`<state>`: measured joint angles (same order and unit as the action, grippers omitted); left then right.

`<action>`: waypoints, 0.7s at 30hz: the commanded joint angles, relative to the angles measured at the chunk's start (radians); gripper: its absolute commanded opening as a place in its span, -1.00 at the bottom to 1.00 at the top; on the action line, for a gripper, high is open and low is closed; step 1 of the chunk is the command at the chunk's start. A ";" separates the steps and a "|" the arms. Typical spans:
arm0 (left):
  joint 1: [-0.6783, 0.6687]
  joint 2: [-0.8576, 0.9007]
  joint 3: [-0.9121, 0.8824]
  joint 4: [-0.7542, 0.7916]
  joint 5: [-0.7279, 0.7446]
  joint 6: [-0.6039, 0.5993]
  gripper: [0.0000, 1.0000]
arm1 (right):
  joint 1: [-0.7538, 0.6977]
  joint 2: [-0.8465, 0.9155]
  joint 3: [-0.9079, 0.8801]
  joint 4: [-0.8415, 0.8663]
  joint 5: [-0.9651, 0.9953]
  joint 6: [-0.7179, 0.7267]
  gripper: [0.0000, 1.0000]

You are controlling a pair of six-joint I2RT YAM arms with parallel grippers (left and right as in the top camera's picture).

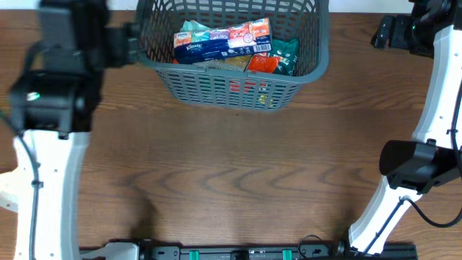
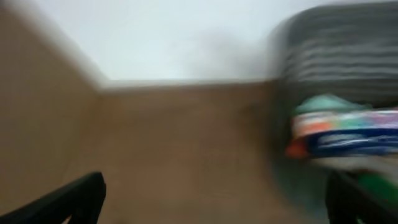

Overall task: Pack container
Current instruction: 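Move the left gripper to the clear beige food bag and grasp it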

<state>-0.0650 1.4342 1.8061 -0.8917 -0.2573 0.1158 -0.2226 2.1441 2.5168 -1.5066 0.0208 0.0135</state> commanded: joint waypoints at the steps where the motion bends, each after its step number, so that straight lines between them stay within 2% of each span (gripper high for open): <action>1: 0.120 0.012 -0.001 -0.080 -0.114 -0.079 0.97 | 0.002 0.001 0.000 -0.002 -0.003 -0.016 0.99; 6: 0.286 0.062 -0.043 -0.145 -0.082 0.305 0.97 | 0.002 0.001 0.000 -0.004 -0.003 -0.016 0.99; 9: 0.367 0.115 -0.058 -0.147 -0.014 0.469 0.98 | 0.002 0.001 0.000 -0.005 -0.003 -0.019 0.99; 12: 0.434 0.177 -0.062 -0.147 0.013 0.557 0.97 | 0.002 0.001 0.000 -0.004 -0.003 -0.019 0.98; 19: 0.548 0.326 -0.063 -0.193 0.026 0.640 0.97 | 0.002 0.001 0.000 -0.006 -0.002 -0.019 0.99; 21: 0.577 0.354 -0.064 -0.192 0.072 0.640 0.97 | 0.002 0.001 0.000 -0.011 -0.002 -0.019 0.98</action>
<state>0.4782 1.7611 1.7420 -1.0782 -0.2443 0.6945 -0.2226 2.1441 2.5168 -1.5112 0.0204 0.0101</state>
